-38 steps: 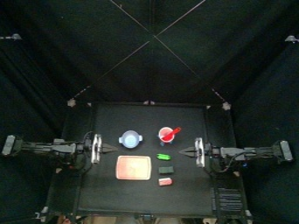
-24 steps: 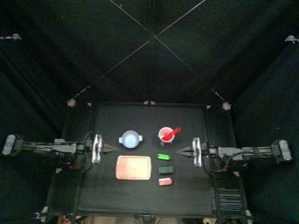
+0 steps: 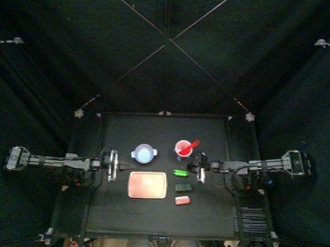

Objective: Grab peas

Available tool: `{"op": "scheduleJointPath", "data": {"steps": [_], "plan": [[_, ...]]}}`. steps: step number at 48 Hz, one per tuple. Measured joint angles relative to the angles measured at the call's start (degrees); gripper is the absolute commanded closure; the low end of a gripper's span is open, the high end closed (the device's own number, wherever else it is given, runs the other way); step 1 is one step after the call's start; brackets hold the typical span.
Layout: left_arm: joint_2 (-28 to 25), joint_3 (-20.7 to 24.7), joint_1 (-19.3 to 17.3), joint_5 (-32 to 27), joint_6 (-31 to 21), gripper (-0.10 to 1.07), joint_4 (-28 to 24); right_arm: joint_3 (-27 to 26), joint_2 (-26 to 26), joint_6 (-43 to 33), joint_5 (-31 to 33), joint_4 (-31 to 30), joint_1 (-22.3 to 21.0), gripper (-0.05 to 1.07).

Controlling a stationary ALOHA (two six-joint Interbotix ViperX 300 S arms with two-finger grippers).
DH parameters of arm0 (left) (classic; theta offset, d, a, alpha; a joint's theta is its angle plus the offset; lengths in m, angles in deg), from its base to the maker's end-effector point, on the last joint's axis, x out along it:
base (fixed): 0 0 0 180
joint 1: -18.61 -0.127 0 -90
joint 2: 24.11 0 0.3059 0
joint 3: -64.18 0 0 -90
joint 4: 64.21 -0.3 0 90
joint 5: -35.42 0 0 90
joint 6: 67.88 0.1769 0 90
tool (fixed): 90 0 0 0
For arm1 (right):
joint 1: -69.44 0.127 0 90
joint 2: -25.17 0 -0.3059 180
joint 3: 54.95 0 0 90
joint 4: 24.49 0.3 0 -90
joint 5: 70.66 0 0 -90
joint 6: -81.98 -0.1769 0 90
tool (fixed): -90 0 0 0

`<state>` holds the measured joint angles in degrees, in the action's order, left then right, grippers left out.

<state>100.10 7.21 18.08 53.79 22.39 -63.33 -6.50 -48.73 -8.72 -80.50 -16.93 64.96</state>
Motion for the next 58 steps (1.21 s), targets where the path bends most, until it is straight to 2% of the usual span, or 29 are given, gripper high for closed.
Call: {"op": "scheduleJointPath", "data": {"steps": [7, 13, 27, 32, 39, 50, 58], "plan": [[-1.6, 0.1, -0.1, 0.1, 0.0, 0.80, -0.1, -2.0, -6.0, 0.1, 5.9, 0.4, 0.0, 0.95], [-1.7, -0.2, -0.1, 0.1, 0.0, 0.67, 0.0, -3.8, -10.3, 0.1, 10.4, -0.1, 0.0, 0.85], [-1.8, -1.4, 0.0, 0.1, 0.0, 0.46, -0.1, -6.4, -14.5, 0.1, 12.7, -1.2, -0.2, 0.37], [-1.8, -1.4, -0.1, 0.1, 0.1, 0.43, -0.4, -6.7, -15.3, 0.1, 12.7, -1.2, -0.2, 0.19], [-1.8, -1.6, 0.0, 0.1, 0.1, 0.43, -0.9, -6.9, -16.3, 0.1, 12.7, -1.1, -0.2, 0.02], [-1.8, -2.1, 0.0, 0.1, 0.1, 0.43, -1.0, -7.3, -17.8, 0.1, 12.7, -1.1, -0.7, 0.00], [-1.8, -2.2, 0.0, 0.1, 0.1, 0.43, -1.0, -8.6, -20.9, 0.1, 13.4, -1.4, -1.8, 0.00]]}}
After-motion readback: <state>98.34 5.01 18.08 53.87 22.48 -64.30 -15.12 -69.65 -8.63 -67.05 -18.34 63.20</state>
